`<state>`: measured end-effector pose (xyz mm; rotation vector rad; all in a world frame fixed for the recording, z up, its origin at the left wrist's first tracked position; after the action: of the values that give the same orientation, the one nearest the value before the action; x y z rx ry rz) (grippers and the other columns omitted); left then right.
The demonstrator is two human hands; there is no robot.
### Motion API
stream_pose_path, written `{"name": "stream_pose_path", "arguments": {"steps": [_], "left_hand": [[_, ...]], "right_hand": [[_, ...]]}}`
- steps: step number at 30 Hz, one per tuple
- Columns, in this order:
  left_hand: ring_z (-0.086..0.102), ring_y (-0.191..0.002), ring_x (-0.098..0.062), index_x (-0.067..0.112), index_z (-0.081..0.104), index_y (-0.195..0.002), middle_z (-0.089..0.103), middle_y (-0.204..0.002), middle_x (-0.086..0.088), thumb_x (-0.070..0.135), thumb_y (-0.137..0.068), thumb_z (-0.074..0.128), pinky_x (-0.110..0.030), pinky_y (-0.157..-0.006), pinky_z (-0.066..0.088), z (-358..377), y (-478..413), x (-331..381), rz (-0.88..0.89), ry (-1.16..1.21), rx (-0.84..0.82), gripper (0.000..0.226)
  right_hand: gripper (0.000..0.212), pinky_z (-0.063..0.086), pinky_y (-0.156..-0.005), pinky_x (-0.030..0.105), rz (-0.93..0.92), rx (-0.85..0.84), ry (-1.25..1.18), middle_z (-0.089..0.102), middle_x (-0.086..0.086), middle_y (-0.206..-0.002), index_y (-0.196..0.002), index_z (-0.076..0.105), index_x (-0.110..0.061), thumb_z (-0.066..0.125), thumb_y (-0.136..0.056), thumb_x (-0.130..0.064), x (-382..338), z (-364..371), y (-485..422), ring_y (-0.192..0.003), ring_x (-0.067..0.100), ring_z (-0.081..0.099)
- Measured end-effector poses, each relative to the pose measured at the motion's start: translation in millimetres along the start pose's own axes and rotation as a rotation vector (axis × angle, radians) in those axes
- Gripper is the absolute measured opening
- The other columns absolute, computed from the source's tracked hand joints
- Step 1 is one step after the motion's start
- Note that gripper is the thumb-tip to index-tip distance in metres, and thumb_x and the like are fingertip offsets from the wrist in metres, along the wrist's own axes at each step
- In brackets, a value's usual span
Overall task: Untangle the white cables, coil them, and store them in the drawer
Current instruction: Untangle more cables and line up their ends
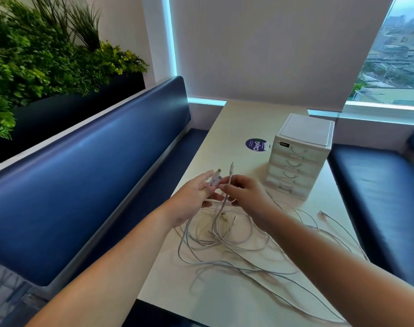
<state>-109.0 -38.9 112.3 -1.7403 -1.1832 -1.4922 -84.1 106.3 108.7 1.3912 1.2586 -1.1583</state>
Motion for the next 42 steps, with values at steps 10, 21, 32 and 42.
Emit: {"name": "stream_pose_path", "arguments": {"steps": [10,21,32,42], "left_hand": [[0.064,-0.106,-0.004,0.021,0.055,-0.134,0.066,-0.123,0.005,0.015,-0.107,0.036,-0.013,-0.085,0.049,-10,-5,-3,-0.006,-0.055,-0.108,0.033],[0.074,-0.088,-0.013,0.01,0.058,-0.119,0.071,-0.107,-0.005,0.017,-0.108,0.03,-0.022,-0.07,0.058,-20,-12,-8,-0.051,0.1,-0.041,0.031],[0.069,-0.077,-0.009,0.023,0.06,-0.118,0.07,-0.09,0.002,0.027,-0.108,0.03,-0.028,-0.072,0.059,-22,-12,-13,-0.043,0.186,0.01,0.031],[0.049,-0.062,-0.009,0.016,0.059,-0.104,0.048,-0.072,0.001,0.025,-0.108,0.03,-0.018,-0.055,0.043,8,-15,-6,-0.06,0.242,0.098,0.031]], "right_hand": [[0.01,0.039,-0.055,0.012,-0.045,0.105,-0.079,0.058,-0.003,-0.07,-0.081,0.069,-0.021,0.065,-0.089,-0.017,-2,11,-7,-0.055,-0.001,0.051],[0.021,0.044,-0.071,0.019,-0.214,0.134,0.239,0.061,-0.003,-0.086,-0.106,0.068,-0.027,0.057,-0.093,-0.013,7,30,-23,-0.075,0.008,0.055],[0.042,0.044,-0.08,0.032,-0.339,0.175,0.821,0.041,-0.002,-0.096,-0.127,0.054,-0.023,0.062,-0.086,-0.017,10,40,-22,-0.088,0.02,0.048],[0.088,0.044,-0.083,0.027,-0.258,0.076,0.761,0.032,0.004,-0.133,-0.151,-0.003,-0.02,0.059,-0.089,-0.012,19,33,-8,-0.102,0.02,0.054]]}}
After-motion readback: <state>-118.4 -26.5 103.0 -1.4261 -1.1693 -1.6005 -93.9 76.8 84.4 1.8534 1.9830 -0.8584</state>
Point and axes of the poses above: each hand's wrist, its own y-axis away from the middle knuckle, its own z-axis out of the palm, x = y × z, the point moved 2 cm from there along -y, towards the middle knuckle
